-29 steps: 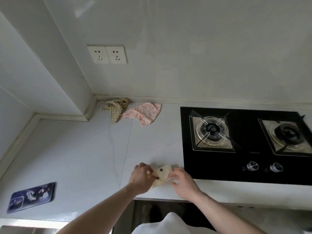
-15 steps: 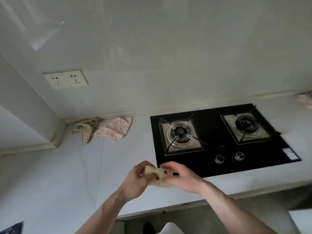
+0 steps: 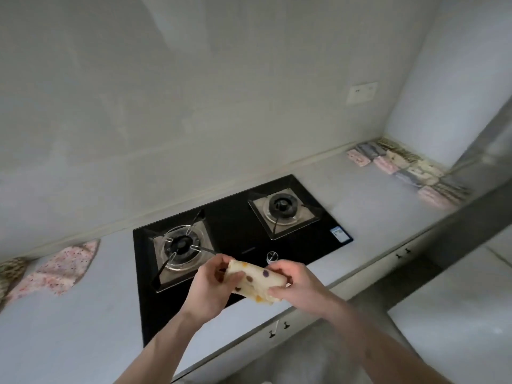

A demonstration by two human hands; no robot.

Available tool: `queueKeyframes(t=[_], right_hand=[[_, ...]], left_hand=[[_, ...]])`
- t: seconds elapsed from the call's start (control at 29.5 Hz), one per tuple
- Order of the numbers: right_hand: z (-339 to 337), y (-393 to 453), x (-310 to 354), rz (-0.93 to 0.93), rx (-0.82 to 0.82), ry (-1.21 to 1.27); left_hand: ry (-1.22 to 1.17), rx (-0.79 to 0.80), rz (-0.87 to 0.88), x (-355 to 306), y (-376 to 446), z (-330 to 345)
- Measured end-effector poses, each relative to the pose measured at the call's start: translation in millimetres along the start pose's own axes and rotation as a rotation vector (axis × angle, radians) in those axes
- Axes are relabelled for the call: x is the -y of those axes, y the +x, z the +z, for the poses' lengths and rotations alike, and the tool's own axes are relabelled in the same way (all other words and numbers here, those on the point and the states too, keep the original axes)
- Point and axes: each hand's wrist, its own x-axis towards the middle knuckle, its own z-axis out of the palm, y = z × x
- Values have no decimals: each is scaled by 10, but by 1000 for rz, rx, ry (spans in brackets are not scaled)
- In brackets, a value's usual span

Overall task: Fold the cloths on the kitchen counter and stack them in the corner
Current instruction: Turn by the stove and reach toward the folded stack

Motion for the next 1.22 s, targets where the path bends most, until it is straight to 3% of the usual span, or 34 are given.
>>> queueKeyframes(t=[0.37, 0.85, 1.12, 1.22], right_hand=[[-1509, -460, -772, 128, -225, 3], [-2806, -53, -1432, 252, -538, 292], [-3369, 374, -1692, 345, -665, 350], [-3620, 624, -1861, 400, -705, 379]], left_hand=[[157, 256, 112, -831, 807, 1470], [330, 327, 191, -1152, 2411, 2822], [371, 305, 143, -1187, 3077, 3180], [426, 401, 106, -1204, 3307, 3068]])
